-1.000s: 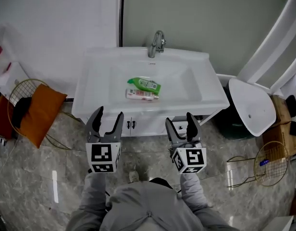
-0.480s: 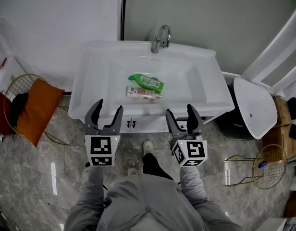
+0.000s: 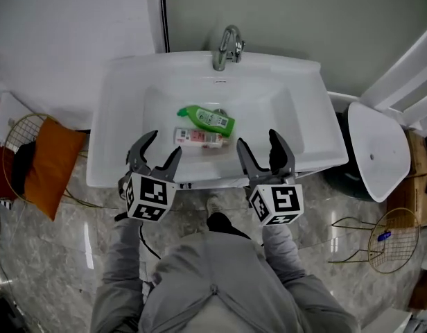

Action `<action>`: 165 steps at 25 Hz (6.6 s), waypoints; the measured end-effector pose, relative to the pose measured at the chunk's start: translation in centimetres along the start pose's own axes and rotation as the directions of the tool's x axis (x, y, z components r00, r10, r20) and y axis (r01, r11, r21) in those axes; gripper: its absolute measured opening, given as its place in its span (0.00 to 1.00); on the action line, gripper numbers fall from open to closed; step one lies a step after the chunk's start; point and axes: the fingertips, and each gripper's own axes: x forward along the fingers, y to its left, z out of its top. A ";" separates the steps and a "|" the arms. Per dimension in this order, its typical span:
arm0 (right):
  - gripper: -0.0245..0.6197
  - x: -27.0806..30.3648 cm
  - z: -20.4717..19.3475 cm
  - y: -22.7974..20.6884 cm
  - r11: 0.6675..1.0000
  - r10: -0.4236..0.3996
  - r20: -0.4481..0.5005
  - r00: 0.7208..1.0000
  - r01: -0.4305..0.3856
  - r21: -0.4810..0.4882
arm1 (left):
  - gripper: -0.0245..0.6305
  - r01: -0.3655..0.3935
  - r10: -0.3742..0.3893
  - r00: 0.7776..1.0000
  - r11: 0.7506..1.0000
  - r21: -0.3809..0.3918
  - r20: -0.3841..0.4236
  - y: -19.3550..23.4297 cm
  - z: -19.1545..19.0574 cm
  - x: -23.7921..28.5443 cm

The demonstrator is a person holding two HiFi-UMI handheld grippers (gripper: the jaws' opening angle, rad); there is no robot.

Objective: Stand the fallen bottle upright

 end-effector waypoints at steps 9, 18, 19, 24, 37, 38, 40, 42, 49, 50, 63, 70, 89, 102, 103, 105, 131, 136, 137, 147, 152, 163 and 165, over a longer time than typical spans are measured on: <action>0.55 5.4 -2.0 -5.6 0.999 0.020 -0.049 0.999 -0.018 0.050 | 0.49 0.257 -0.201 0.947 0.942 0.214 -0.252 -2.8 -2.7 10.9; 0.55 7.3 -4.2 -9.1 0.995 0.024 -0.087 0.996 -0.015 0.100 | 0.54 0.567 -0.383 0.775 0.773 0.284 -0.503 -7.5 -6.9 16.7; 0.55 7.4 -4.4 -9.5 0.994 0.021 -0.091 0.996 -0.011 0.104 | 0.54 0.595 -0.396 0.750 0.754 0.279 -0.529 -8.0 -7.5 17.1; 0.55 8.2 -5.6 -10.9 0.992 0.016 -0.117 0.993 -0.001 0.128 | 0.54 0.694 -0.429 0.645 0.675 0.250 -0.632 -9.4 -10.3 18.9; 0.55 10.1 -8.0 -13.6 0.985 0.028 -0.160 0.987 0.000 0.173 | 0.57 0.810 -0.468 0.449 0.574 0.125 -0.761 -12.1 -14.7 21.2; 0.55 10.2 -8.2 -13.9 0.985 0.027 -0.163 0.986 0.002 0.175 | 0.57 0.815 -0.471 0.439 0.568 0.118 -0.765 -12.4 -14.8 21.3; 0.55 10.4 -8.3 -14.2 0.984 0.024 -0.166 0.986 0.007 0.179 | 0.58 0.829 -0.466 0.417 0.546 0.117 -0.780 -12.7 -15.3 21.5; 0.55 10.5 -8.5 -14.5 0.983 0.021 -0.172 0.985 0.011 0.181 | 0.58 0.847 -0.446 0.393 0.515 0.129 -0.804 -12.8 -16.0 21.7; 0.55 10.0 -9.2 -15.5 0.981 0.005 -0.186 0.982 0.031 0.190 | 0.59 0.878 -0.411 0.327 0.464 0.113 -0.851 -13.8 -17.3 22.4; 0.55 9.9 -9.2 -15.6 0.981 0.001 -0.186 0.982 0.035 0.191 | 0.59 0.884 -0.402 0.317 0.454 0.113 -0.859 -13.9 -17.4 22.5; 0.55 9.7 -9.6 -17.0 0.974 -0.050 -0.192 0.980 0.091 0.209 | 0.64 0.905 -0.364 0.238 0.418 0.070 -0.900 -14.5 -18.7 22.8; 0.55 10.4 -9.4 -16.2 0.973 -0.050 -0.194 0.980 0.091 0.210 | 0.65 0.916 -0.353 0.202 0.398 0.049 -0.914 -14.6 -18.8 23.1; 0.55 9.8 -8.6 -14.4 0.978 -0.076 -0.212 0.974 0.114 0.176 | 0.64 0.909 -0.393 0.255 0.408 0.082 -0.884 -14.6 -18.3 22.4; 0.55 9.9 -6.7 -10.1 0.986 -0.037 -0.173 0.984 0.064 0.155 | 0.64 0.784 -0.554 0.453 0.620 0.017 -0.699 -12.1 -12.5 20.7; 0.55 10.0 -6.5 -9.7 0.987 -0.032 -0.168 0.985 0.058 0.152 | 0.64 0.763 -0.563 0.481 0.646 0.005 -0.673 -11.6 -11.9 20.6; 0.55 10.2 -6.2 -8.7 0.988 -0.022 -0.162 0.986 0.047 0.148 | 0.64 0.719 -0.576 0.536 0.694 -0.024 -0.618 -10.6 -10.9 20.4; 0.55 14.8 -4.3 3.7 0.977 0.208 -0.147 0.967 -0.197 0.086 | 0.64 0.015 -0.053 0.994 0.935 -0.354 -0.096 13.7 -6.7 14.3; 0.55 15.8 -4.4 5.2 0.969 0.244 -0.156 0.957 -0.235 0.072 | 0.64 -0.116 0.093 0.993 0.897 -0.426 -0.073 19.0 -8.0 12.2; 0.55 16.0 -4.3 5.5 0.968 0.249 -0.159 0.955 -0.241 0.068 | 0.64 -0.140 0.121 0.990 0.890 -0.434 -0.071 20.0 -8.3 11.8; 0.55 17.6 -4.4 7.7 0.961 0.275 -0.188 0.943 -0.274 0.033 | 0.64 -0.350 0.393 0.918 0.759 -0.549 -0.041 27.5 -11.4 8.9; 0.55 18.1 -4.7 8.0 0.961 0.272 -0.213 0.938 -0.275 0.017 | 0.64 -0.393 0.446 0.893 0.719 -0.573 -0.053 28.6 -13.4 9.3; 0.55 18.7 -5.4 8.5 0.960 0.270 -0.244 0.931 -0.279 -0.003 | 0.64 -0.420 0.466 0.883 0.736 -0.531 -0.053 28.3 -14.4 11.1; 0.55 18.7 -5.4 8.6 0.960 0.270 -0.244 0.931 -0.279 -0.002 | 0.64 -0.424 0.470 0.882 0.751 -0.506 -0.042 28.0 -14.2 11.1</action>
